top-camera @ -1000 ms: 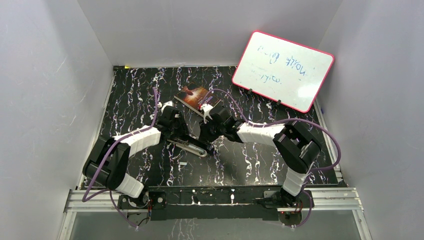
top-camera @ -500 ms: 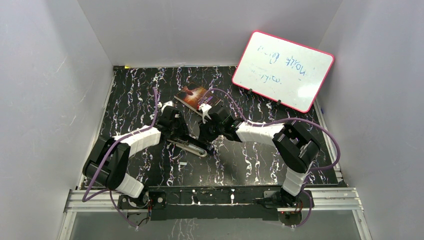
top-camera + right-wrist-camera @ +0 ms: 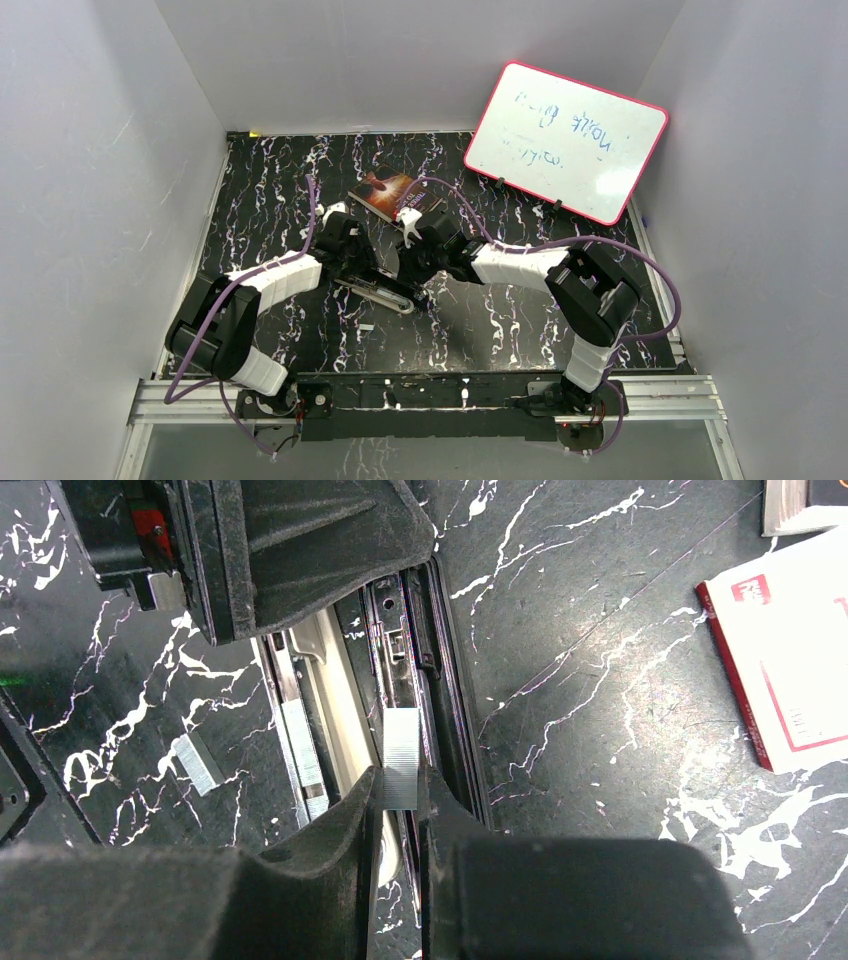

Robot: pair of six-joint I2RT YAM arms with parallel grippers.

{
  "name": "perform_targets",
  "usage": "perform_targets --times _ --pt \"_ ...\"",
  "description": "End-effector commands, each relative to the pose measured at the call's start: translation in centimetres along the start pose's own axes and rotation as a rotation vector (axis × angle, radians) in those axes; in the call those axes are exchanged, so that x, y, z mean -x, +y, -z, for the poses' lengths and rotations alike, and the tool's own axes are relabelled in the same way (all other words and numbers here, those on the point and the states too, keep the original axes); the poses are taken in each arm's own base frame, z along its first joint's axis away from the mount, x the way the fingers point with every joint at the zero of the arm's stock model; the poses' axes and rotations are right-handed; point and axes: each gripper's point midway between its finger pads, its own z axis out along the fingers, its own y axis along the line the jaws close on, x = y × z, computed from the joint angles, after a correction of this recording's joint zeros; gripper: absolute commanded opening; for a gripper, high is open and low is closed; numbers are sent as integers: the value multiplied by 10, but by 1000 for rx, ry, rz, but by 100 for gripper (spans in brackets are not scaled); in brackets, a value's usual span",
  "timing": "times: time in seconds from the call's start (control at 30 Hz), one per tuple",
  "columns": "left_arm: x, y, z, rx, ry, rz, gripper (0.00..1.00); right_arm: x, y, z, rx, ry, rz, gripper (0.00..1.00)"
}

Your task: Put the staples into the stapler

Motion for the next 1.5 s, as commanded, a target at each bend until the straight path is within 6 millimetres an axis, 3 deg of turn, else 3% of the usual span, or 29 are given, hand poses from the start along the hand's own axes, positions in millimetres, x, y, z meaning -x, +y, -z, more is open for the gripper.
perform_targets --times 0.0,1.47 --pt "-14 14 6 48 40 -33 57 -4 -14 8 -85 36 43 0" --pt "-11 12 6 45 36 -39 57 -29 -14 6 -132 155 162 1"
